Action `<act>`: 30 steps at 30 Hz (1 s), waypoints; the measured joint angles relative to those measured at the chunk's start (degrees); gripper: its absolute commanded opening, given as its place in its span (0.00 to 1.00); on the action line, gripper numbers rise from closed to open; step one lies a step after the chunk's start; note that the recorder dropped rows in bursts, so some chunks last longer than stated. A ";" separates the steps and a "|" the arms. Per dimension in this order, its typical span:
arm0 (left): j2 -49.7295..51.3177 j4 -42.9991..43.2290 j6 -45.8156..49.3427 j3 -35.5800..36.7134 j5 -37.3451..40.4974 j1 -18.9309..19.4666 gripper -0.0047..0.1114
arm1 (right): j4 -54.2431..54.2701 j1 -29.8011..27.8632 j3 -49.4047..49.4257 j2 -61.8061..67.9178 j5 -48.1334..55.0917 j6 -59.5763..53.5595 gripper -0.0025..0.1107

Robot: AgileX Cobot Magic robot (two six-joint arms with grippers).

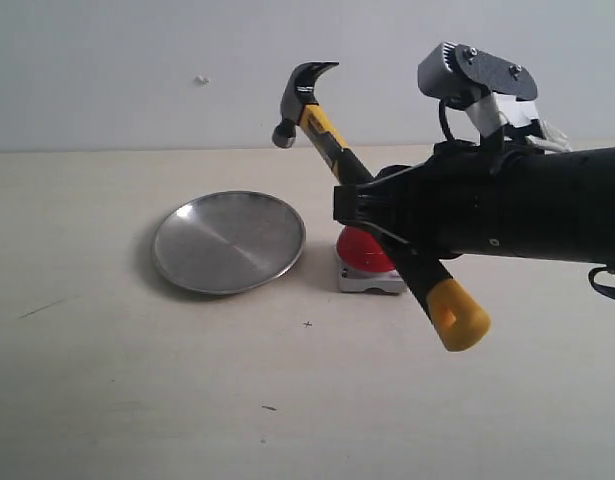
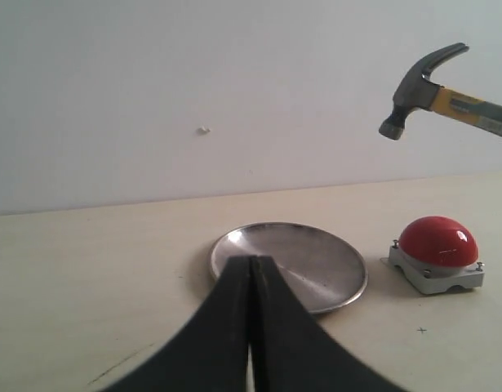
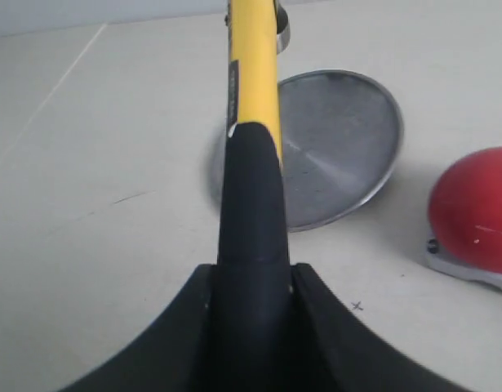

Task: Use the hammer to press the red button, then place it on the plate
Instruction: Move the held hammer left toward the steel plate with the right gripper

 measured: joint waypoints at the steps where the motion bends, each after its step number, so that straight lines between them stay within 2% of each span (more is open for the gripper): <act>1: 0.00 0.00 0.00 0.00 0.09 0.00 0.04 | -0.10 0.00 -0.12 0.24 0.99 0.77 0.02; 8: 0.00 0.00 0.00 0.00 0.23 0.00 0.04 | -0.22 0.00 -4.33 7.78 1.88 6.59 0.02; 24: 0.00 0.00 0.09 0.00 0.23 0.00 0.04 | -0.33 0.00 -29.67 33.86 0.21 11.97 0.02; 30: 0.00 0.00 0.09 0.00 0.23 0.00 0.04 | -0.33 0.42 -35.34 40.98 -3.40 12.34 0.02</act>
